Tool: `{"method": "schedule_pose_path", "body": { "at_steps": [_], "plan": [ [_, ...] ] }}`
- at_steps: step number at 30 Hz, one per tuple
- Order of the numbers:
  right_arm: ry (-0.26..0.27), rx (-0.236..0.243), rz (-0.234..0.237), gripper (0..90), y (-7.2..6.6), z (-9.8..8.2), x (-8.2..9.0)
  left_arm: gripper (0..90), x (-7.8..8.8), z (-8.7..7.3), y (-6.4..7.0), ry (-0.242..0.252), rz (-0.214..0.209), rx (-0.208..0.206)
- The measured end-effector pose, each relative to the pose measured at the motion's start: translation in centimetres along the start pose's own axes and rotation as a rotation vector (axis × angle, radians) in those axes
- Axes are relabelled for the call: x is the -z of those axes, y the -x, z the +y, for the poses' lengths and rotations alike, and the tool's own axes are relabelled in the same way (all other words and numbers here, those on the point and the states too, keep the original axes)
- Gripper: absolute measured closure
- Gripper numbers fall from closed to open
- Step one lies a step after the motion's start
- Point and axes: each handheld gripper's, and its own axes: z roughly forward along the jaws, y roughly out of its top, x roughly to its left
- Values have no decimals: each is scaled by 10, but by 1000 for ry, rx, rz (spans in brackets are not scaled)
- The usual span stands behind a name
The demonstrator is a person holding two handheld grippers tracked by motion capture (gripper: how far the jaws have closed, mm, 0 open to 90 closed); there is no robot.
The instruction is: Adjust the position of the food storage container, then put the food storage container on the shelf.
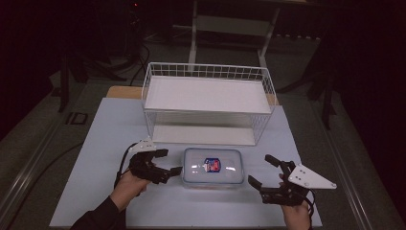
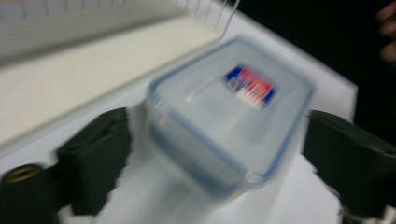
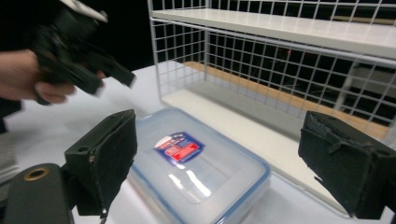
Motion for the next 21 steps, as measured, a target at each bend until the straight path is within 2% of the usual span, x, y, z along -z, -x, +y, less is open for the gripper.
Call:
{"method": "schedule_pose_path", "body": {
  "at_steps": [3, 5, 6, 8, 11, 14, 15, 18, 19, 20, 21],
  "plan": [
    [-1, 12, -11, 113, 1, 3, -3, 18, 2, 10, 6, 44, -17, 9],
    [2, 18, -18, 113, 2, 5, -5, 18, 2, 13, 8, 51, -31, 8],
    [15, 21, -42, 113, 3, 7, -7, 18, 0, 19, 11, 63, -48, -3],
    [35, 22, -55, 113, 6, 9, -9, 18, -1, 22, 12, 59, -49, -4],
    [72, 26, -57, 113, 10, 13, -14, 19, -8, 31, 13, 56, -25, -8],
    [64, 38, -53, 113, 11, 16, -19, 18, -12, 34, 10, 54, -15, 10],
    [46, 47, -44, 134, 13, 18, -25, 18, -17, 35, 5, 49, -14, 36],
    [30, 40, -32, 134, 14, 18, -28, 18, -20, 36, 3, 38, -8, 47],
    [10, 29, -23, 137, 15, 18, -32, 18, -28, 34, -4, 15, 0, 75],
    [-45, -27, 30, 150, 20, 15, -42, 18, -32, 33, -7, 2, 9, 92],
    [-79, -48, 37, 150, 22, 13, -46, 18, -35, 31, -10, -7, 6, 111]
  ]
}}
